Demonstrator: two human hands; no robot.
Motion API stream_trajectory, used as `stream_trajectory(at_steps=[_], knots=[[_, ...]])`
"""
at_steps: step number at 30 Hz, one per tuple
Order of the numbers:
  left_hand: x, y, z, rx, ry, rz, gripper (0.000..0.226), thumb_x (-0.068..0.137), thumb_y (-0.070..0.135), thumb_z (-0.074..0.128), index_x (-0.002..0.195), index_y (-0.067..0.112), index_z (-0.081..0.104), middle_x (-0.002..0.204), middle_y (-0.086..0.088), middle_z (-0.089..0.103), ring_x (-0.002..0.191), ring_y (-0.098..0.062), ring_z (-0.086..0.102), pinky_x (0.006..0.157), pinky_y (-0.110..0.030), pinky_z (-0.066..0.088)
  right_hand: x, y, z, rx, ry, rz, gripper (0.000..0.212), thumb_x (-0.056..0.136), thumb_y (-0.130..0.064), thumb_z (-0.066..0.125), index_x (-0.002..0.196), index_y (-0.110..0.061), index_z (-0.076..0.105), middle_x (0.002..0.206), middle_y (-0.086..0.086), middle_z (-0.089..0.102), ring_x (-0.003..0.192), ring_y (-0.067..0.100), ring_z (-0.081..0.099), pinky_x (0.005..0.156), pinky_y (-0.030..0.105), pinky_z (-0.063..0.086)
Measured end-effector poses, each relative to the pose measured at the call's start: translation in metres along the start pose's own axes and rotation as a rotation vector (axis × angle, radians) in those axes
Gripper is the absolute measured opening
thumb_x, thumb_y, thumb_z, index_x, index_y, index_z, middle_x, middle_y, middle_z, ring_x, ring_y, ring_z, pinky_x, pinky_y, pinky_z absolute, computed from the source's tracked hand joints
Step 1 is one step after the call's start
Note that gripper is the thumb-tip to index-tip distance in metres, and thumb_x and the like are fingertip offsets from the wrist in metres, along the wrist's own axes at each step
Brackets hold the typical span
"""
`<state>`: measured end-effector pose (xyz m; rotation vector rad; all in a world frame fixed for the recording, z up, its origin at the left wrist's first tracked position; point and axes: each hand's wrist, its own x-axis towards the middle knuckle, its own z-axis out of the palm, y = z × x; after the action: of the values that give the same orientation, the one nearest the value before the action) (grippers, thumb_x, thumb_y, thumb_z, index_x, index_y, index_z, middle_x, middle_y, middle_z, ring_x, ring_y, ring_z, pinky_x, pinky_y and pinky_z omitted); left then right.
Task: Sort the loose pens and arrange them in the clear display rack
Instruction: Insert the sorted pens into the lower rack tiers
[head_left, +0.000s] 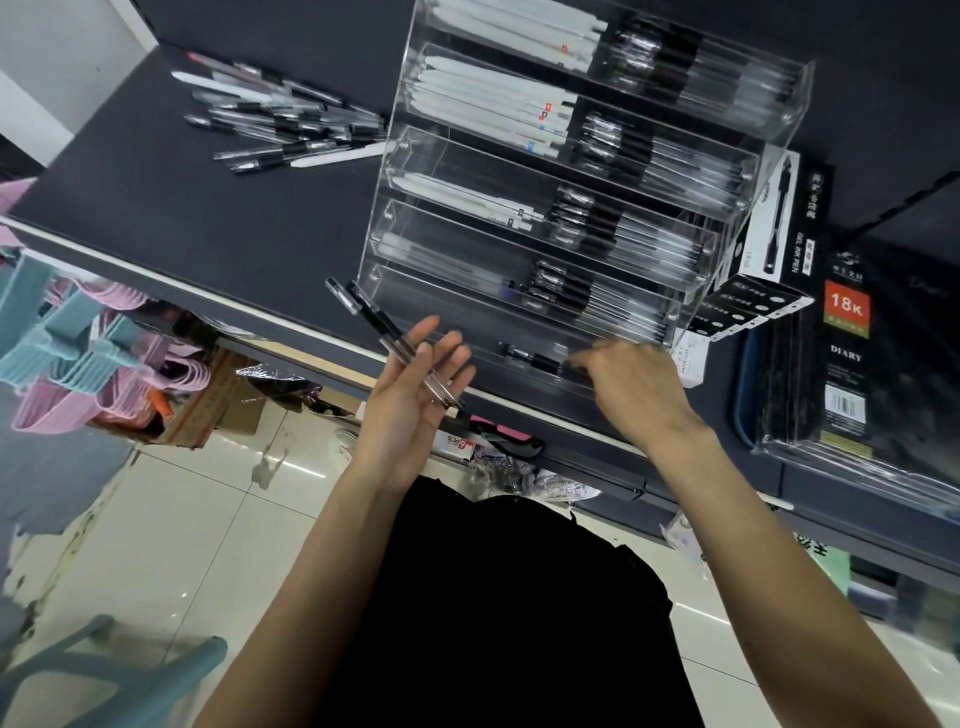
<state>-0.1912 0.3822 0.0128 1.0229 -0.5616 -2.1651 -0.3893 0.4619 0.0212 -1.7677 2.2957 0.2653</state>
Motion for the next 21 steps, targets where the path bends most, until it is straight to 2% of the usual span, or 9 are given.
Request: stream_trajectory(at_steps=[2, 4, 6, 9, 12, 14, 16, 18, 21], knots=[[0.000, -0.004, 0.005, -0.023, 0.004, -0.016, 0.029, 0.102, 0.011, 0.036, 0.123, 0.013, 0.056, 0.110, -0.003, 0.070, 0.105, -0.017, 0.066, 0.097, -0.036, 0.051, -0.007, -0.009, -0.008, 0.099, 0.162, -0.001, 0.033, 0.093, -0.005, 0.051, 0.119, -0.021, 0.063, 0.111, 0.001, 0.067, 0.095, 0.024, 0.066, 0.079, 0.041, 0.054], [0.001, -0.008, 0.012, -0.032, -0.025, -0.027, 0.030, 0.102, 0.014, 0.034, 0.122, 0.017, 0.056, 0.120, -0.002, 0.067, 0.117, -0.018, 0.060, 0.101, -0.037, 0.046, -0.016, -0.026, -0.019, 0.425, 0.336, -0.016, 0.021, 0.095, -0.022, 0.055, 0.112, -0.022, 0.068, 0.104, -0.004, 0.071, 0.086, 0.014, 0.067, 0.076, 0.032, 0.055], [0.000, -0.014, 0.020, -0.029, -0.090, -0.032, 0.031, 0.102, 0.016, 0.032, 0.120, 0.018, 0.056, 0.123, 0.000, 0.065, 0.118, -0.016, 0.059, 0.099, -0.035, 0.046, -0.021, -0.047, -0.026, 0.726, 0.331, -0.038, 0.018, 0.091, -0.028, 0.061, 0.105, -0.022, 0.070, 0.094, -0.009, 0.072, 0.078, 0.005, 0.065, 0.072, 0.022, 0.053], [-0.004, -0.022, 0.032, 0.001, -0.170, -0.042, 0.033, 0.102, 0.017, 0.029, 0.123, 0.015, 0.055, 0.126, -0.001, 0.062, 0.107, -0.013, 0.062, 0.086, -0.026, 0.051, -0.022, -0.064, -0.021, 0.964, 0.228, -0.002, 0.015, 0.083, -0.022, 0.071, 0.098, -0.019, 0.070, 0.083, -0.012, 0.070, 0.074, -0.001, 0.064, 0.072, 0.018, 0.052], [-0.003, -0.023, 0.034, 0.055, -0.206, -0.052, 0.036, 0.103, 0.021, 0.029, 0.131, 0.018, 0.052, 0.137, -0.001, 0.055, 0.120, -0.014, 0.055, 0.090, -0.023, 0.050, -0.023, -0.056, -0.017, 1.068, 0.250, 0.080, 0.011, 0.081, -0.013, 0.072, 0.089, -0.019, 0.070, 0.075, -0.017, 0.066, 0.070, -0.005, 0.062, 0.070, 0.009, 0.047], [-0.003, -0.023, 0.033, 0.071, -0.194, -0.055, 0.036, 0.103, 0.022, 0.030, 0.132, 0.017, 0.051, 0.137, -0.002, 0.055, 0.125, -0.017, 0.053, 0.095, -0.027, 0.049, -0.024, -0.046, -0.019, 1.084, 0.217, 0.083, 0.014, 0.081, -0.016, 0.073, 0.093, -0.022, 0.069, 0.079, -0.018, 0.067, 0.075, -0.006, 0.062, 0.072, 0.008, 0.046], [-0.004, -0.026, 0.035, 0.066, -0.197, -0.070, 0.036, 0.104, 0.020, 0.030, 0.132, 0.012, 0.051, 0.131, -0.007, 0.059, 0.119, -0.020, 0.057, 0.100, -0.032, 0.047, -0.022, -0.043, -0.022, 1.019, 0.157, 0.031, 0.020, 0.081, -0.020, 0.073, 0.100, -0.022, 0.067, 0.086, -0.016, 0.068, 0.081, -0.004, 0.064, 0.075, 0.008, 0.047], [-0.005, -0.030, 0.041, 0.066, -0.203, -0.098, 0.037, 0.104, 0.021, 0.030, 0.134, 0.010, 0.050, 0.126, -0.012, 0.059, 0.112, -0.020, 0.060, 0.100, -0.031, 0.047, -0.019, -0.043, -0.024, 0.953, 0.154, 0.035, 0.022, 0.082, -0.019, 0.072, 0.102, -0.021, 0.065, 0.088, -0.014, 0.069, 0.082, -0.001, 0.065, 0.075, 0.009, 0.048], [-0.003, -0.030, 0.045, 0.046, -0.209, -0.101, 0.038, 0.104, 0.021, 0.031, 0.138, 0.010, 0.046, 0.129, -0.012, 0.056, 0.115, -0.020, 0.056, 0.100, -0.029, 0.045, -0.016, -0.044, -0.025, 1.096, 0.132, 0.070, 0.021, 0.082, -0.013, 0.072, 0.101, -0.019, 0.065, 0.086, -0.009, 0.070, 0.081, 0.004, 0.067, 0.078, 0.015, 0.052]])
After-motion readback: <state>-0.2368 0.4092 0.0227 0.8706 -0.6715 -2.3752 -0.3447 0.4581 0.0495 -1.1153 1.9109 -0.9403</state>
